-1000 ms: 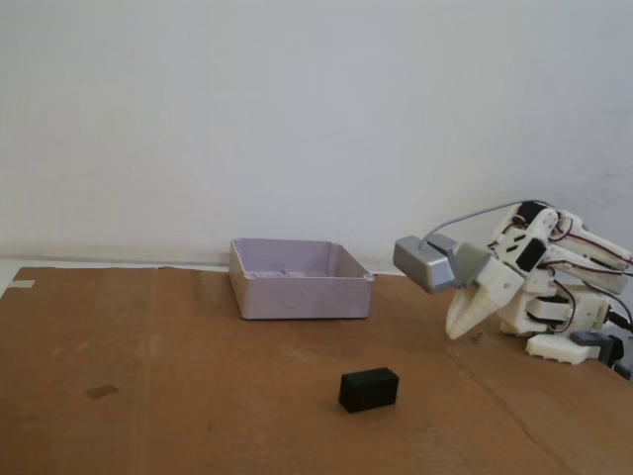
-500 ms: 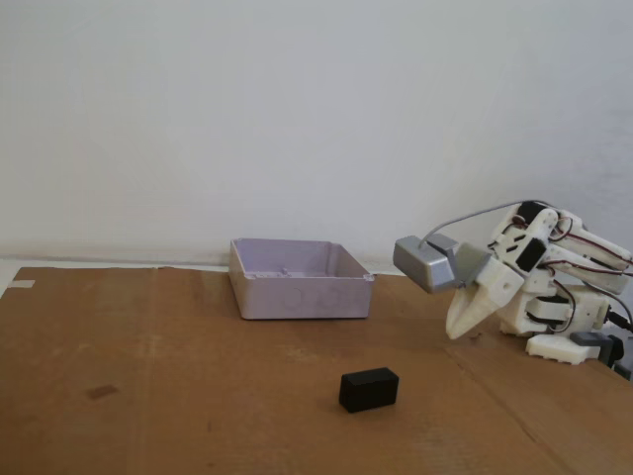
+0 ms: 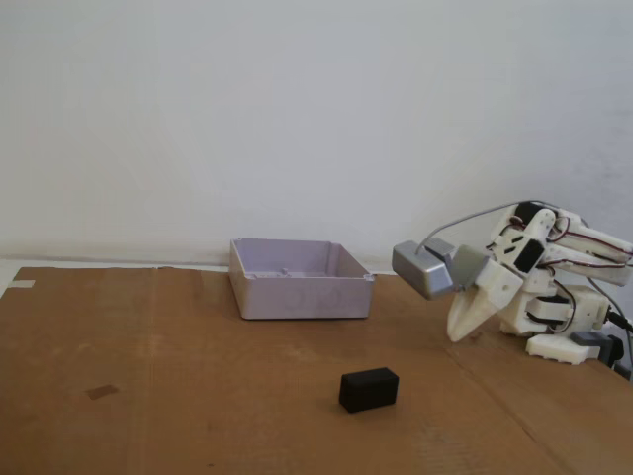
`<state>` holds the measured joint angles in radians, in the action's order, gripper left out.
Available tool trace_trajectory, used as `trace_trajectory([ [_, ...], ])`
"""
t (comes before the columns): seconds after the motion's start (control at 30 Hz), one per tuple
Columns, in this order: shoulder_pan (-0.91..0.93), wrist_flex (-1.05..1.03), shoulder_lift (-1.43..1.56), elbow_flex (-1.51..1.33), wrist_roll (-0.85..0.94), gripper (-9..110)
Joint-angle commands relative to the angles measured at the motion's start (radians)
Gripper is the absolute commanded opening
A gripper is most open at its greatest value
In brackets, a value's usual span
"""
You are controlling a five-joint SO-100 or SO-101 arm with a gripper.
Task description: Grasp a block and put it in the box.
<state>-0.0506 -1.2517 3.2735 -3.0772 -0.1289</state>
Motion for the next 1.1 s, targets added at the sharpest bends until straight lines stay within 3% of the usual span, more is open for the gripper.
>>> trace_trajectory([
  [0.0,-0.006,0.077,-0.069,0.133,-0.008,0],
  [0.5,-0.009,0.118,-0.319,0.4,-0.003,0],
  [0.77,-0.043,0.291,-0.505,0.518,-0.006,0],
  [1.07,-0.112,0.304,-0.75,0.742,-0.005,0],
])
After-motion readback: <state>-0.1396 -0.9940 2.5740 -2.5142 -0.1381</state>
